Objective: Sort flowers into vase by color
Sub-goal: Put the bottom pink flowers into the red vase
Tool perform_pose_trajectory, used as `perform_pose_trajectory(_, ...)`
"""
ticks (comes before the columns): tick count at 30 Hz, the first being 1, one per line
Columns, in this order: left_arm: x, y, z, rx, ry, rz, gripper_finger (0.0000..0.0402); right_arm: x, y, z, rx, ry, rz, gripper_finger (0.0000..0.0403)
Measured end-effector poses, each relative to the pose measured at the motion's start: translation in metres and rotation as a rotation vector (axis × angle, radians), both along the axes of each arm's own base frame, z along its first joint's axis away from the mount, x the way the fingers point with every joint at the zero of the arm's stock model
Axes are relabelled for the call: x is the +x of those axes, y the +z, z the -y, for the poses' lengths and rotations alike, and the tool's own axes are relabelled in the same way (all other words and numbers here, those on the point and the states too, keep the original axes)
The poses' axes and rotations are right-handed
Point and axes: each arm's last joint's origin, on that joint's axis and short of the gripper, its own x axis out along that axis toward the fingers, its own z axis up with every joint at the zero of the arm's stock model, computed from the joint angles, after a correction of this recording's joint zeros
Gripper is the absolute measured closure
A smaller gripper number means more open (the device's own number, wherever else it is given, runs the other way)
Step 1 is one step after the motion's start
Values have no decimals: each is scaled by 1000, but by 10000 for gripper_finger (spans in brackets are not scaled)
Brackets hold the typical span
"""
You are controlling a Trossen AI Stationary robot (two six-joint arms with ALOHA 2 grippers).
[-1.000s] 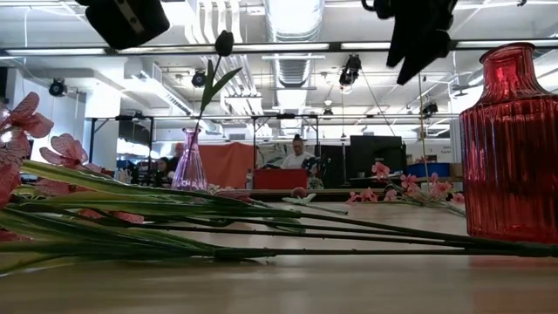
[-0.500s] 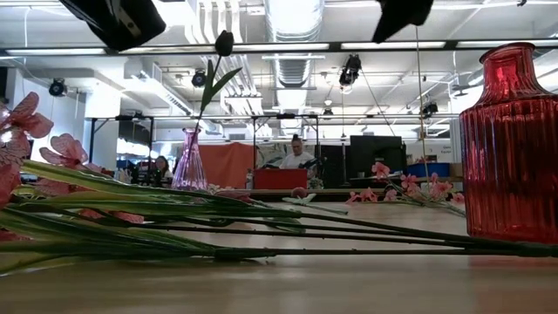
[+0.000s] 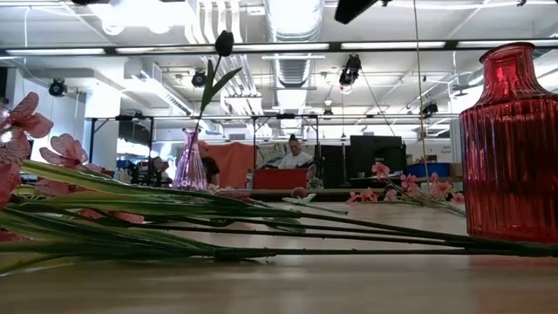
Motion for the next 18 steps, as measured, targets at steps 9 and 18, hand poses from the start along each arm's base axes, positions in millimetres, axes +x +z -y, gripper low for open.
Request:
perform_pose_trajectory(9,-17,8,10,129,0,118,402,45,-43,-32,-40,29,-57,76)
perform_pose_trajectory(18,-18,9,8,123,34,126,402,75,-87,-39,-85,21,-149,76)
